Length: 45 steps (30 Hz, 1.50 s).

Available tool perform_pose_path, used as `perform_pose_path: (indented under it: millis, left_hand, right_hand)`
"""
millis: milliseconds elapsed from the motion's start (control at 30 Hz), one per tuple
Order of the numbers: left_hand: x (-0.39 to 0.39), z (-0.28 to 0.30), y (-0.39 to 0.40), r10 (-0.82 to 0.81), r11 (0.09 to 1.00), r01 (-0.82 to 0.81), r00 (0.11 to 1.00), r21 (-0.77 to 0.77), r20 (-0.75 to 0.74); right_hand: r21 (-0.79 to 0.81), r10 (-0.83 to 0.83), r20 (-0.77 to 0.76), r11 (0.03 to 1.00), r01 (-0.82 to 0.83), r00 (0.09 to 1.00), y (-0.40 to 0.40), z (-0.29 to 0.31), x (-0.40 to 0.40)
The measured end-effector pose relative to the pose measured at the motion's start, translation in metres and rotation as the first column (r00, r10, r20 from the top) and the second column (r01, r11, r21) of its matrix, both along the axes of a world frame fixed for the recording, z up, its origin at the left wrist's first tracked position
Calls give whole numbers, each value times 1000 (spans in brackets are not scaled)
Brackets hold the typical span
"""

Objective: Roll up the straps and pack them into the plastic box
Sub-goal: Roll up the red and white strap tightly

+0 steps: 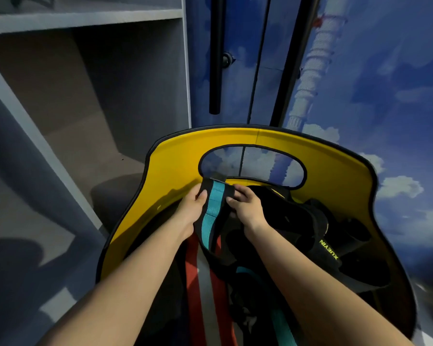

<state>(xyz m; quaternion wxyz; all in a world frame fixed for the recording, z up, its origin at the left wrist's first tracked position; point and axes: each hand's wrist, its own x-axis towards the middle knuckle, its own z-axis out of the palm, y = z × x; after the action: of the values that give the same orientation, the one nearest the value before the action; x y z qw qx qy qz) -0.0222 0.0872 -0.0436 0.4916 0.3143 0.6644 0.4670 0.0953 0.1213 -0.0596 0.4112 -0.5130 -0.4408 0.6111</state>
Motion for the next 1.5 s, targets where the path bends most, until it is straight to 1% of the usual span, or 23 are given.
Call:
perform_pose_path:
  millis: [100,167,267,333,400,433,467,533,600,667,767,900,967,1000,1067,1167,1233,1300,1367,1400,1500]
  left_hand:
    - [-7,2,6,-20,999,22,999,32,-34]
    - [-13,2,6,-88,994,91,995,62,-56]
    - [-24,1,5,-213,974,212,977,85,2]
    - [-29,-5,8,-205,975,202,978,87,29]
    - [-29,-17,13,-147,988,144,988,60,48]
    - [-27,-25,15,-117,993,116,992,35,50]
    - [-25,-33,17,-89,996,89,996,5,21]
    - [-22,-49,20,-51,998,46,992,-42,-118]
    - [-23,-59,22,-32,998,17,967,-58,-252]
    - [-26,-65,23,12,997,-34,947,-62,-322]
    - [-30,-70,24,53,994,-78,950,-70,-307]
    - [-31,-71,25,130,989,-140,977,-52,-169]
    - [-31,-72,24,187,980,-193,974,-43,-127]
    - [-31,-73,24,211,975,-217,968,-36,-133]
    - [-29,-71,20,223,972,-233,956,-31,-192]
    - [-31,-67,9,134,981,-166,953,-97,-270]
    - [-33,-60,-3,-21,977,-52,941,-206,-338]
    - [-35,-50,-16,-229,931,84,893,-356,-387]
    - [-34,-37,-27,-387,857,197,856,-476,-343]
    - [-33,-31,-32,-432,831,238,845,-503,-314]
    - [-27,-17,-44,-477,820,293,824,-491,-307]
  right_hand:
    - [68,-31,-18,997,32,999,13,-5,-9]
    - [152,-62,7,987,60,998,21,-7,-13]
    - [295,-145,42,947,126,989,27,-8,-16]
    - [354,-159,62,927,127,985,31,-10,-18]
    - [371,-143,142,925,82,980,34,-13,-20]
    - [368,-135,198,928,54,971,37,-17,-22]
    - [359,-125,257,933,25,958,40,-20,-24]
    - [331,-104,352,943,-20,930,47,-28,-27]
    - [281,-62,391,958,-55,918,53,-32,-28]
    - [215,21,405,969,-118,914,57,-34,-30]
    - [177,84,474,966,-188,877,56,-35,-33]
    - [154,72,515,973,-174,854,37,-33,-23]
    - [129,104,558,969,-209,823,22,-32,-14]
    - [110,134,584,964,-242,801,16,-32,-10]
    - [55,207,623,951,-306,754,5,-31,-5]
    - [-19,287,669,929,-369,686,-5,-29,-1]
    - [-32,317,680,914,-404,662,-11,-25,1]
    - [-35,344,678,898,-438,650,-19,-22,2]
    - [-41,365,695,880,-473,619,-28,-20,6]
    - [-48,374,712,870,-490,594,-33,-20,8]
    - [-59,393,751,840,-540,530,-48,-19,17]
